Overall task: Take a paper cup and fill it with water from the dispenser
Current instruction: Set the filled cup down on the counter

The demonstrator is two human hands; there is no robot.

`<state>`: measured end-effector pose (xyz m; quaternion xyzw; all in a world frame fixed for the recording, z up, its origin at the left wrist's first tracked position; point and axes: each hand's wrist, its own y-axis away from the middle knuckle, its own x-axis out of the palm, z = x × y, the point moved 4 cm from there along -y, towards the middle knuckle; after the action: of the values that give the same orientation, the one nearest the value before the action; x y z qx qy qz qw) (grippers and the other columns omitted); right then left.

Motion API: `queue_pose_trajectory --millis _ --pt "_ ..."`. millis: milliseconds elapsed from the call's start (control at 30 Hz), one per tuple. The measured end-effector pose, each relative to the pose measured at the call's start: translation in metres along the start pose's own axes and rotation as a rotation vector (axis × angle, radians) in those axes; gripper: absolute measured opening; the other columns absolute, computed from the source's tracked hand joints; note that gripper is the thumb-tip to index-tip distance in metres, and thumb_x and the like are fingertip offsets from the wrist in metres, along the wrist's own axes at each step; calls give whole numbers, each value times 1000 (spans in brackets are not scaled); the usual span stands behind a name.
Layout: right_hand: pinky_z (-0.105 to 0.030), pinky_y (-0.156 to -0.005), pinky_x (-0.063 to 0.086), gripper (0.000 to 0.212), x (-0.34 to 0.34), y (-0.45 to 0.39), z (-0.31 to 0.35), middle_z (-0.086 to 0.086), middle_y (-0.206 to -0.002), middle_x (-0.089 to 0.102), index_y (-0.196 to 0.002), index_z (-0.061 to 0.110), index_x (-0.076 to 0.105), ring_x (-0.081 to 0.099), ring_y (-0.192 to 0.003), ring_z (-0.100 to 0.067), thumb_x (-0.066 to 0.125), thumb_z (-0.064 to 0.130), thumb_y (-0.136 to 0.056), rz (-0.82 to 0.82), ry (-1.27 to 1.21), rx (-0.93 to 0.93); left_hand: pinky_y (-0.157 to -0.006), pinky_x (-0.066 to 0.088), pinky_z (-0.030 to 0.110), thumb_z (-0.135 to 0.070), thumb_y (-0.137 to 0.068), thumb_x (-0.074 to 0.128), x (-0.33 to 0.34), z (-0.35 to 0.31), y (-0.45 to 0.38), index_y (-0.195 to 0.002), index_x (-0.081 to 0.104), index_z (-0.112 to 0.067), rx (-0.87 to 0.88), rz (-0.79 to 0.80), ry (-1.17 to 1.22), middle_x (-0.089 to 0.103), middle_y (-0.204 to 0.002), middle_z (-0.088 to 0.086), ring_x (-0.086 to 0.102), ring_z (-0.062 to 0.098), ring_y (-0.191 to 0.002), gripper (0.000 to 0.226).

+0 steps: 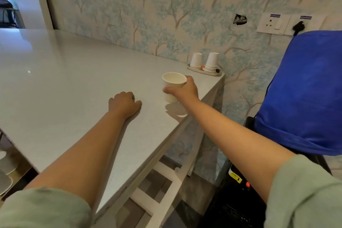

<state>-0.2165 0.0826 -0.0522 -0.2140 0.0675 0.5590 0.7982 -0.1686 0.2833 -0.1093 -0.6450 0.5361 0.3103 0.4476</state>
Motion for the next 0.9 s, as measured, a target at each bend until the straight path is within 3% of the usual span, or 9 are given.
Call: queue_pose_trajectory --millis 233,500,667,767,900 --pt "-34 -79 43 79 57 -21 -10 -7 -118 55 -123 15 38 52 -105 -26 81 29 -58 70 9 88 -90 39 41 -39 -85 49 0 0 -2 -109 60 -11 25 -31 -21 62 -112 12 55 32 -104 38" --pt "-32 -71 41 78 75 -32 -17 2 -101 50 -121 18 39 47 -89 -18 81 29 -57 62 -23 139 -90 40 44 -37 -85 47 2 0 -6 -106 57 -10 31 -50 -41 62 -107 12 55 31 -101 36" --pt "-32 -74 43 80 79 -34 -18 -5 -119 56 -125 17 40 47 -92 -18 81 28 -57 68 -40 143 -92 39 46 -37 -84 48 3 -1 -7 -106 57 -10 24 -54 -25 62 -107 12 55 32 -102 35" --pt "-32 -77 43 89 79 -32 -16 -6 -126 53 -132 18 34 51 -105 -23 81 28 -57 66 -32 128 -93 39 47 -37 -84 49 3 0 -7 -105 57 -10 20 -53 -15 62 -107 12 55 31 -101 35" --pt "-38 -94 40 104 73 -28 -14 -10 -139 41 -141 18 19 42 -124 -29 82 29 -58 72 -19 89 -92 39 46 -36 -84 51 3 0 -7 -105 57 -10 21 -51 -5 62 -107 12 55 32 -101 35"
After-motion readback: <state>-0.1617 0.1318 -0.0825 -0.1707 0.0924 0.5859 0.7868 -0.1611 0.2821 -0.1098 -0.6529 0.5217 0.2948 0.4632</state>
